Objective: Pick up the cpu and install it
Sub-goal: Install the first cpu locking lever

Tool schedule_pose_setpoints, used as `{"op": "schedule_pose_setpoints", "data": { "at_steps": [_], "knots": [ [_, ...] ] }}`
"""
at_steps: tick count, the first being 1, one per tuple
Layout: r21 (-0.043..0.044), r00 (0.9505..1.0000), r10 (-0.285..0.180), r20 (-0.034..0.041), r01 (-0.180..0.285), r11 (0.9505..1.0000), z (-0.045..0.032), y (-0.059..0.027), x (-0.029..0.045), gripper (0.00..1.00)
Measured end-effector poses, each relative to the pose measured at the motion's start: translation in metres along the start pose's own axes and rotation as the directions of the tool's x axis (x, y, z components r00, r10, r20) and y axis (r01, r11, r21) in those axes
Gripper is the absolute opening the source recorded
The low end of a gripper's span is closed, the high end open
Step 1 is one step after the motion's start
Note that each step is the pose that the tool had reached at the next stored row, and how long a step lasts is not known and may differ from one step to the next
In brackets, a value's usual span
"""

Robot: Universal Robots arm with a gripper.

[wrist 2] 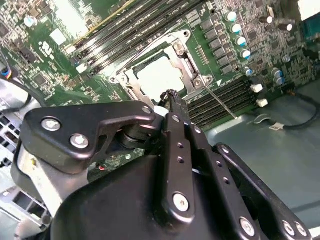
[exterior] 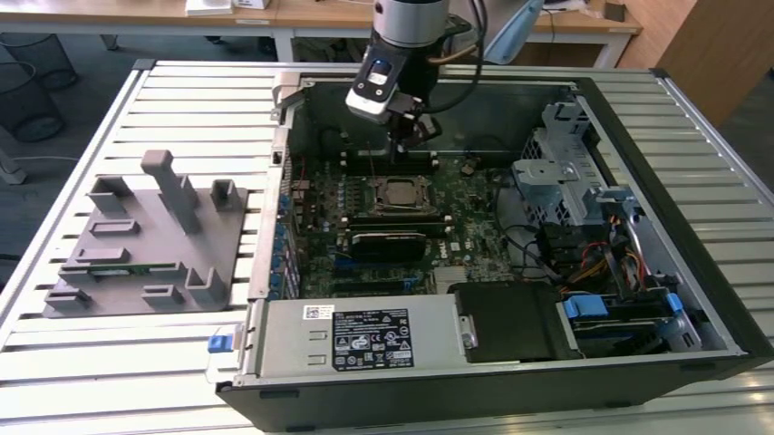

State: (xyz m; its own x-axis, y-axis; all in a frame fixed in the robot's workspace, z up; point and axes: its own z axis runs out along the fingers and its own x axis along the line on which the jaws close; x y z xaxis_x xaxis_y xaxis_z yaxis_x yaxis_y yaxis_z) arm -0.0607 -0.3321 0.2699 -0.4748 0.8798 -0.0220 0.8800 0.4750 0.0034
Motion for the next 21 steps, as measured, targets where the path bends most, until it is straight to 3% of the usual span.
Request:
{"op": "schedule_pose_setpoints", "data": {
  "at_steps": [4,10,16,21],
  "knots": [
    [0.0001,0.999,-0.045,0.0016,0.045,0.999,0.0,0.0,0.0,0.11],
    [0.0,0.9926,-0.121,0.0041,0.121,0.9926,0.0,0.0,0.0,0.11],
    [-0.0004,0.9814,-0.192,0.0057,0.192,0.9814,0.0,0.0,0.0,0.11],
    [-0.0017,0.9672,-0.254,0.006,0.254,0.9672,0.0,0.0,0.0,0.11]
  ]
}}
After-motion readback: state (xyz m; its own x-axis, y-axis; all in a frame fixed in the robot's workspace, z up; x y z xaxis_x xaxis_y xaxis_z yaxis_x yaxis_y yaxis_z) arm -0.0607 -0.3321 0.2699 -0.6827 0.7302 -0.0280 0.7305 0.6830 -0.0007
